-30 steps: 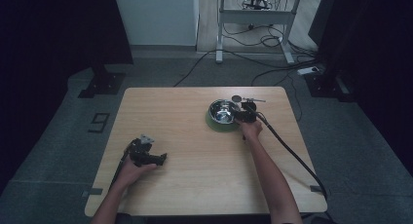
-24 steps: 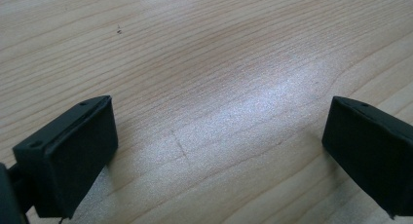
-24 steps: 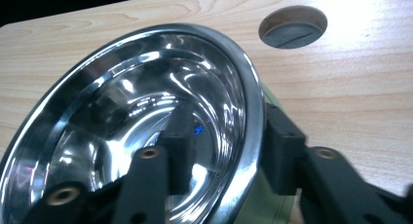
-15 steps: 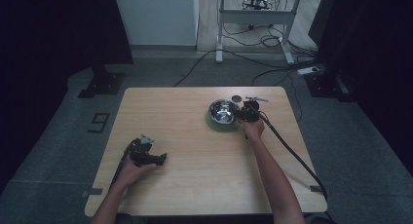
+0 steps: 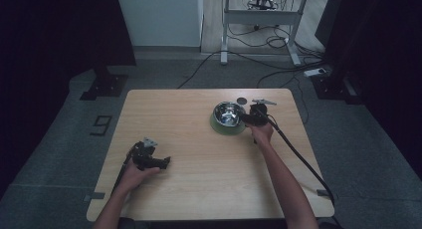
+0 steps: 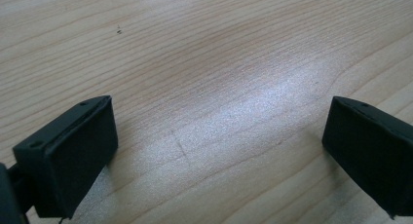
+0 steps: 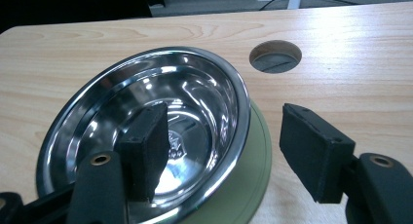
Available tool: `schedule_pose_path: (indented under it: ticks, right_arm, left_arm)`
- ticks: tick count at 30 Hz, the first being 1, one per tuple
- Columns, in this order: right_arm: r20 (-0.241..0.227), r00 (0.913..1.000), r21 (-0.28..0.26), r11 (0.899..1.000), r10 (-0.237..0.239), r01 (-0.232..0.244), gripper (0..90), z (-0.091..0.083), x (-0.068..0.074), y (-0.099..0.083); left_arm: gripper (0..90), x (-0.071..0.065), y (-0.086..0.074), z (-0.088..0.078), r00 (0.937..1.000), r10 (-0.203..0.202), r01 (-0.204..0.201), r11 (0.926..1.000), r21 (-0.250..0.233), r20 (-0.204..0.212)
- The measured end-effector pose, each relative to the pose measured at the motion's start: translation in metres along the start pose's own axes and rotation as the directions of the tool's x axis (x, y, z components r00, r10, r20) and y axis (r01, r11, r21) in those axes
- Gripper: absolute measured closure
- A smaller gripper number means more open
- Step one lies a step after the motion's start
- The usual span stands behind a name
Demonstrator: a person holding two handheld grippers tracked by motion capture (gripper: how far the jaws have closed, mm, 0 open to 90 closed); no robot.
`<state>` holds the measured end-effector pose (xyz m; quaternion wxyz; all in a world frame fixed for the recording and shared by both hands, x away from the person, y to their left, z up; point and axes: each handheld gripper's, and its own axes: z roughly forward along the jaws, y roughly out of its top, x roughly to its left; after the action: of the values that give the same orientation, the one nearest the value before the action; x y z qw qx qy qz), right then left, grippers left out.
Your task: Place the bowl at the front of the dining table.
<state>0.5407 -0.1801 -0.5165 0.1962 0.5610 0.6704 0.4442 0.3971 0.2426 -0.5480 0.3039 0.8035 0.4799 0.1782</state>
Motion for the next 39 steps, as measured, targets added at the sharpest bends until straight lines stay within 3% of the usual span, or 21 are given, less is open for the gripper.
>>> schedule_pose_path:
  ticks: [12,19,39]
  right_arm:
    - [-0.029,0.9973,0.026,0.997,-0.068,0.069,35.2,-0.027,0.007,-0.008]
    - [-0.068,0.9913,0.030,0.993,-0.113,0.115,35.3,-0.049,0.014,-0.010]
    - [-0.141,0.9783,0.039,0.987,-0.152,0.159,35.3,-0.103,0.023,-0.033]
  left_arm:
    - [0.0,0.000,0.000,0.000,1.0000,-0.002,0.002,1.0000,0.000,0.000]
    - [0.0,0.000,0.000,0.000,1.0000,-0.001,0.001,1.0000,0.000,0.000]
    - [0.0,0.000,0.000,0.000,1.0000,-0.001,0.001,1.0000,-0.001,0.000]
